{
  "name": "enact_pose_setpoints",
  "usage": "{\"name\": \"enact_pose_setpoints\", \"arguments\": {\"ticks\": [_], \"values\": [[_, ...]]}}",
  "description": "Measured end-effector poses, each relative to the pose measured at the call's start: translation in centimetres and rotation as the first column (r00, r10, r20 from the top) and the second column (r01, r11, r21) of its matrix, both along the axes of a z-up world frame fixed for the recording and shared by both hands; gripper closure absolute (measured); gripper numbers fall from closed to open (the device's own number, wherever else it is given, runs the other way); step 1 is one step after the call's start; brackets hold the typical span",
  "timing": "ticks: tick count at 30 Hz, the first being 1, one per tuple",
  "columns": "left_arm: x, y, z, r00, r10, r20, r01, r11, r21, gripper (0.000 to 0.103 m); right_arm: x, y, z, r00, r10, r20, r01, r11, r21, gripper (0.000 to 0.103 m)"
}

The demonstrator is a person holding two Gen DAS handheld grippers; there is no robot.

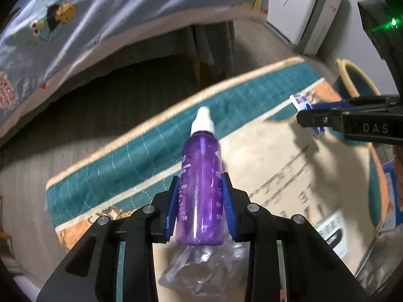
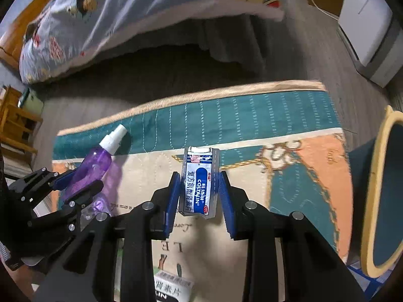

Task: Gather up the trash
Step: 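Grasp the purple spray bottle with the left tool while the right tool grasps the toothpaste tube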

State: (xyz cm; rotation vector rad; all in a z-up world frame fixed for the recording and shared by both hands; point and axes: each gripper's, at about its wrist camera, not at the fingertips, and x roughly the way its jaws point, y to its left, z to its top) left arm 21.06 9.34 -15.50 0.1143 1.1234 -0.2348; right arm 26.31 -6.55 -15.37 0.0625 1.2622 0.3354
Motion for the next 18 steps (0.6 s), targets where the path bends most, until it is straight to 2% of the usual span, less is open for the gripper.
{"name": "enact_pose_setpoints", "arguments": {"ticks": [8, 18], "values": [[-0.9, -2.9, 3.1, 0.997, -0.036, 0.066, 0.038, 0.999, -0.021, 0.07, -1.4, -4.0, 3.0, 0.998, -0.051, 0.036, 0.049, 0.997, 0.055, 0.072], [-1.8, -9.9, 7.5, 0.979, -0.118, 0.163, 0.13, 0.99, -0.063, 0.07, -3.5, -11.3, 6.4, 0.984, -0.149, 0.095, 0.141, 0.986, 0.083, 0.072]]}}
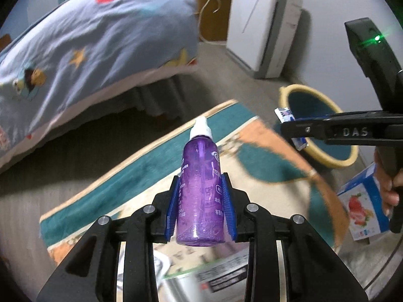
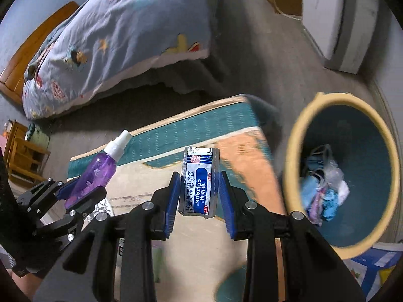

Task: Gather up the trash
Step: 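Grasp the purple spray bottle with the left tool while the right tool grasps the toothpaste tube, then carry the bottle and tube over the wastebasket and open both tools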

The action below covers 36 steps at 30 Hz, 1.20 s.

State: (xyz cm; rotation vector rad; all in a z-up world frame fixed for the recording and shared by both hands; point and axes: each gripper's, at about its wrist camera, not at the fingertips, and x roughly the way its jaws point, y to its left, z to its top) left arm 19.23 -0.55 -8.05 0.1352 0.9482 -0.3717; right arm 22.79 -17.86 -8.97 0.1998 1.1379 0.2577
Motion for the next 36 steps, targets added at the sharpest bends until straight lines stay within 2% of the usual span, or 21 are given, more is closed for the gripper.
{"name": "enact_pose_setpoints", "arguments": {"ticks": [8, 19, 29, 36], "values": [[-1.2, -6.7, 2.0, 0.996, -0.073, 0.056, 0.074, 0.997, -0.006, 0.07, -1.3, -7.7, 0.8, 0.994, -0.111, 0.02, 0.111, 0.994, -0.011, 0.072], [-0.8, -16.0, 1.7, 0.981, -0.185, 0.061, 0.187, 0.982, -0.027, 0.07, -2.4, -16.7, -0.1, 0.971, -0.24, 0.002, 0.24, 0.97, -0.026, 0.072], [-1.6, -23.5, -1.3, 0.956, -0.292, 0.028, 0.291, 0.956, 0.031, 0.07, -3.3, -22.0, -1.4, 0.942, -0.333, -0.035, 0.331, 0.942, -0.055, 0.072], [-1.8, -25.5, -3.7, 0.95, -0.313, -0.009, 0.313, 0.947, 0.072, 0.07, -3.4, -23.5, -2.6, 0.927, -0.368, -0.071, 0.361, 0.928, -0.094, 0.072]]}}
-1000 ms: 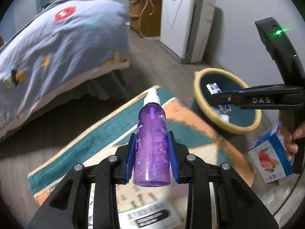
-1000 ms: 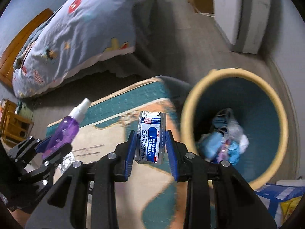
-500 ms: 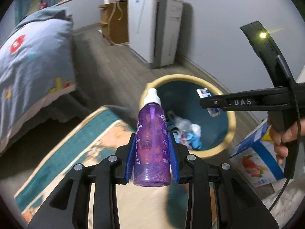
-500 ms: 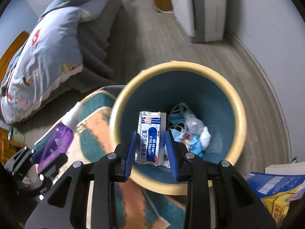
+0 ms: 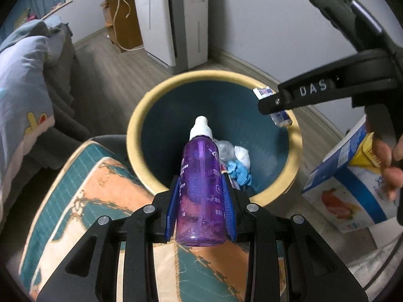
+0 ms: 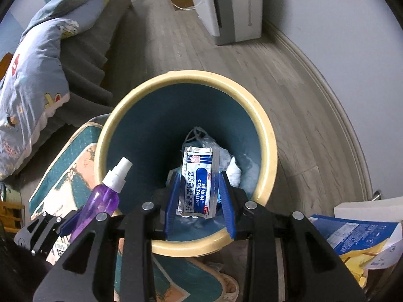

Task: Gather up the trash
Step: 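Carry the bottle and tube over the wastebasket and open both tools, then move both open tools back over the cushion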

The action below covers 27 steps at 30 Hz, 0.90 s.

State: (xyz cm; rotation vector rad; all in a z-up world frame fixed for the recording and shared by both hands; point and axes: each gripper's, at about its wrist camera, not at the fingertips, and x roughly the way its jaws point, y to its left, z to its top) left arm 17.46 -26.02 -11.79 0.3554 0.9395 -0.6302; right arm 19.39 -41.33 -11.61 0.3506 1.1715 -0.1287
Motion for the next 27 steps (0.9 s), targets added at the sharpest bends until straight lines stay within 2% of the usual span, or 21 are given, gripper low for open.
{"name": "enact_pose_setpoints", "arguments": {"ticks": [6, 7, 8, 11, 12, 14, 15, 17, 24, 27], "values": [[0.4, -0.2, -0.5, 1.0, 0.026, 0.008, -0.027, 1.0, 0.004, 0.069, -0.1, 0.0, 0.5, 0.999, -0.008, 0.037, 0.008, 1.0, -0.001, 0.071], [0.4, -0.1, -0.4, 1.0, 0.028, 0.012, -0.028, 1.0, -0.006, 0.069, -0.1, 0.0, 0.6, 0.999, -0.01, 0.043, 0.01, 1.0, -0.001, 0.067], [0.4, -0.1, -0.3, 0.999, 0.031, 0.015, -0.031, 0.999, -0.009, 0.065, -0.1, 0.0, 0.7, 0.999, -0.013, 0.045, 0.013, 1.0, -0.002, 0.056], [0.3, 0.3, 0.3, 0.999, 0.038, 0.033, -0.037, 0.999, -0.02, 0.045, -0.1, -0.1, 0.8, 0.998, -0.026, 0.052, 0.026, 1.0, -0.006, 0.041], [0.3, 0.4, 0.5, 0.998, 0.041, 0.037, -0.04, 0.999, -0.025, 0.042, -0.1, -0.1, 0.9, 0.998, -0.032, 0.054, 0.032, 0.999, -0.004, 0.038], [0.3, 0.7, 0.8, 0.998, 0.043, 0.036, -0.042, 0.999, -0.033, 0.038, 0.0, 0.0, 1.1, 0.998, -0.039, 0.058, 0.039, 0.999, -0.002, 0.019], [0.2, 0.9, 1.1, 0.998, 0.049, 0.044, -0.047, 0.998, -0.032, 0.026, 0.0, 0.0, 1.2, 0.997, -0.042, 0.061, 0.042, 0.999, 0.0, 0.015], [-0.2, 1.5, 1.8, 0.995, 0.063, 0.08, -0.06, 0.998, -0.035, 0.016, 0.0, 0.2, 1.6, 0.996, -0.053, 0.07, 0.053, 0.999, 0.003, 0.006], [-1.3, 4.8, 3.9, 0.984, 0.121, 0.134, -0.122, 0.993, 0.001, 0.009, -0.4, 2.2, 2.3, 0.998, -0.02, 0.064, 0.021, 1.0, -0.023, 0.006], [-2.1, 7.1, 5.0, 0.977, 0.168, 0.131, -0.169, 0.986, -0.004, 0.008, -1.1, 3.5, 3.0, 0.998, 0.003, 0.07, -0.001, 0.999, -0.032, 0.006]]}}
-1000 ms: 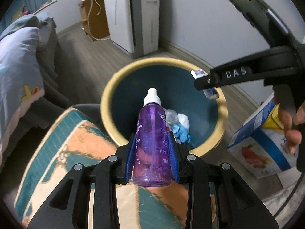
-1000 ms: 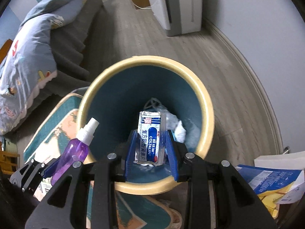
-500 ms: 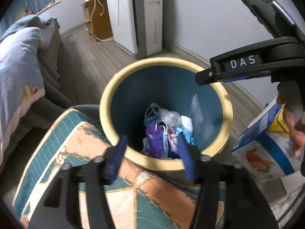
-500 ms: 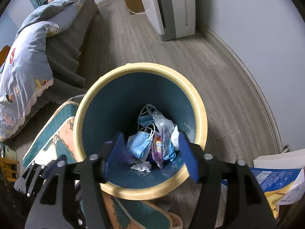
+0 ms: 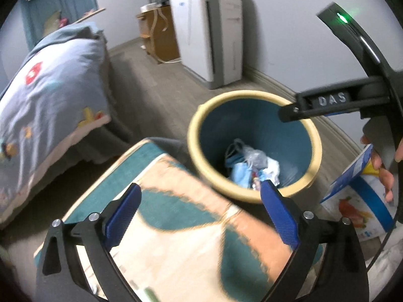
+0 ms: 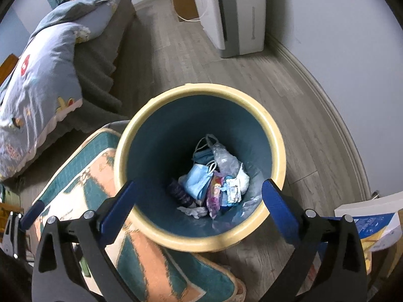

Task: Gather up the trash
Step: 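Move both open tools back over the cushion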

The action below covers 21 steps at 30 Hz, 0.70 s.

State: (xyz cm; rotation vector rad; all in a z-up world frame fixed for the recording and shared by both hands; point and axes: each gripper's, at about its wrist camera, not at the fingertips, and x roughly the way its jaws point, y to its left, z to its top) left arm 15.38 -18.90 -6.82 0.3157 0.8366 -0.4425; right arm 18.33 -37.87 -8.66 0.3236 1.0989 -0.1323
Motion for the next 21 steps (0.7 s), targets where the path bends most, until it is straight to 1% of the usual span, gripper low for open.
{"name": "enact_pose_setpoints", "arguments": {"ticks": [5, 9, 13, 15, 18, 21], "values": [[-2.0, 4.3, 2.1, 0.997, 0.071, 0.016, -0.071, 0.997, -0.005, 0.008, -1.5, 2.9, 1.2, 0.998, 0.057, 0.013, -0.058, 0.998, 0.002, 0.006], [-4.1, 8.0, 3.3, 0.991, 0.126, 0.035, -0.127, 0.992, 0.019, 0.008, -2.6, 5.7, 2.0, 0.993, 0.119, 0.024, -0.119, 0.993, -0.004, 0.006], [-6.1, 12.0, 4.0, 0.981, 0.191, 0.046, -0.193, 0.98, 0.048, 0.008, -3.4, 9.5, 2.2, 0.979, 0.203, 0.031, -0.202, 0.979, -0.013, 0.006], [-7.1, 14.6, 4.1, 0.971, 0.233, 0.046, -0.235, 0.971, 0.048, 0.008, -3.7, 11.4, 2.0, 0.968, 0.25, 0.024, -0.25, 0.968, -0.017, 0.006], [-8.2, 18.2, 3.7, 0.954, 0.297, 0.027, -0.298, 0.953, 0.044, 0.008, -4.3, 14.7, 1.4, 0.942, 0.336, 0.008, -0.336, 0.941, -0.026, 0.006], [-8.7, 21.5, 3.2, 0.936, 0.352, 0.003, -0.351, 0.934, 0.064, 0.008, -4.6, 18.1, 0.9, 0.906, 0.424, 0.002, -0.424, 0.906, -0.009, 0.006]]}}
